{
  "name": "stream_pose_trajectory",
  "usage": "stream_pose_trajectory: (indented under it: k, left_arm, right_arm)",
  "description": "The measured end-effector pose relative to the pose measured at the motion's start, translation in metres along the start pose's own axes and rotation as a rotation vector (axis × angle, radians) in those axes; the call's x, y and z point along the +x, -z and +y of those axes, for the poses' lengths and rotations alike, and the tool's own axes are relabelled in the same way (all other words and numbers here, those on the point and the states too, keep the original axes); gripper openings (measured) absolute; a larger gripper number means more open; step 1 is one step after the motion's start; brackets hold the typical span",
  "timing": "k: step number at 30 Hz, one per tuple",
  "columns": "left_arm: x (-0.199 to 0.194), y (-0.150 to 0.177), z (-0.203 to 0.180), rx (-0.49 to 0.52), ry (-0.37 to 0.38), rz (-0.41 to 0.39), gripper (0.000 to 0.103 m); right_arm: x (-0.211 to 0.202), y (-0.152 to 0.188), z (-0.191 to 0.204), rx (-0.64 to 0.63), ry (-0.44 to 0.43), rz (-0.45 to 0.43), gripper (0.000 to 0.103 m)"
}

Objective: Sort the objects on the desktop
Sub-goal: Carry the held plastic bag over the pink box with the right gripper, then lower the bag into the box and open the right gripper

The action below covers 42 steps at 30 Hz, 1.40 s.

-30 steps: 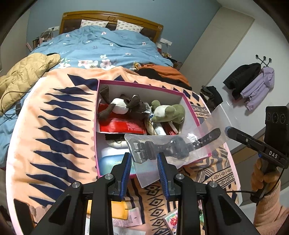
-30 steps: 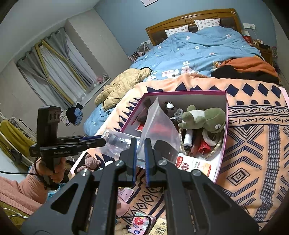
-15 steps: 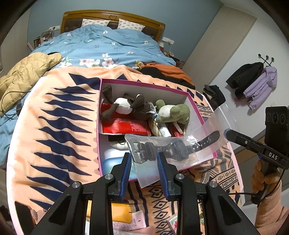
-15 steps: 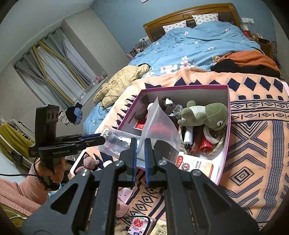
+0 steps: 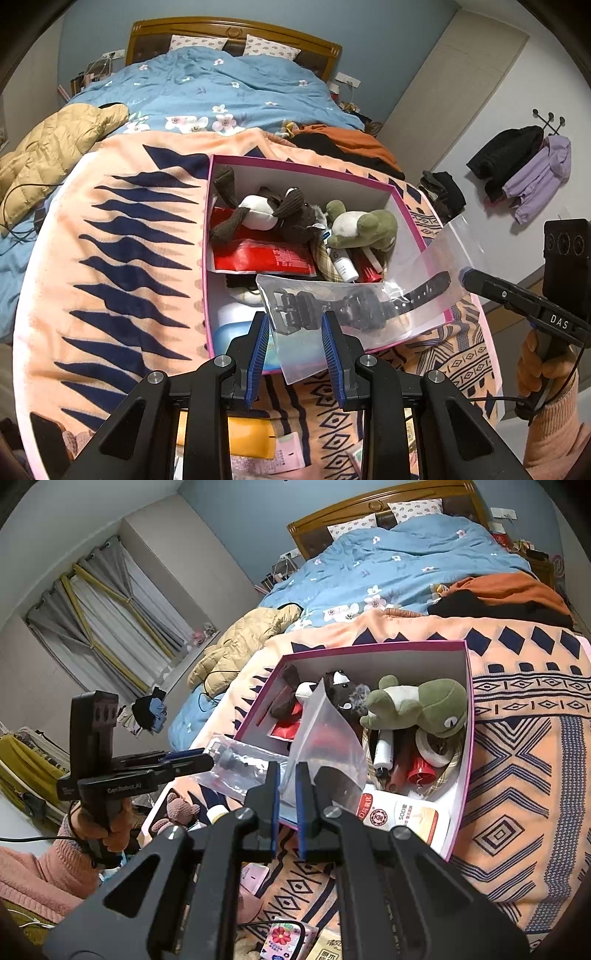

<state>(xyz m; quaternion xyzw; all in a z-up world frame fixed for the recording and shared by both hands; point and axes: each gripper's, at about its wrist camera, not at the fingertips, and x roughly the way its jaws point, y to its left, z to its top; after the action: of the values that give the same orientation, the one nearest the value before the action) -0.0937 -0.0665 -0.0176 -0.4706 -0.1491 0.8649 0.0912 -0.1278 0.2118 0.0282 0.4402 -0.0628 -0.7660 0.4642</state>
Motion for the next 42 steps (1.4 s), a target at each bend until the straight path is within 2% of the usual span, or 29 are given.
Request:
stream_pose_trajectory:
  k: [17, 31, 42]
  left_arm:
    - [0.007, -0.002, 0.008, -0.007, -0.018, 0.012, 0.029]
    - [0.026, 0.001, 0.018, -0.013, -0.044, 0.053, 0.029]
    - [0.031, 0.001, 0.008, 0.023, -0.037, 0.061, 0.029]
  right_arm:
    - [0.011, 0.001, -0.005, 0.015, 0.001, 0.021, 0.009]
    - [0.029, 0.008, -0.019, 0.051, 0.010, 0.063, 0.009]
    - [0.029, 0.011, -0.024, 0.057, 0.017, 0.067, 0.008]
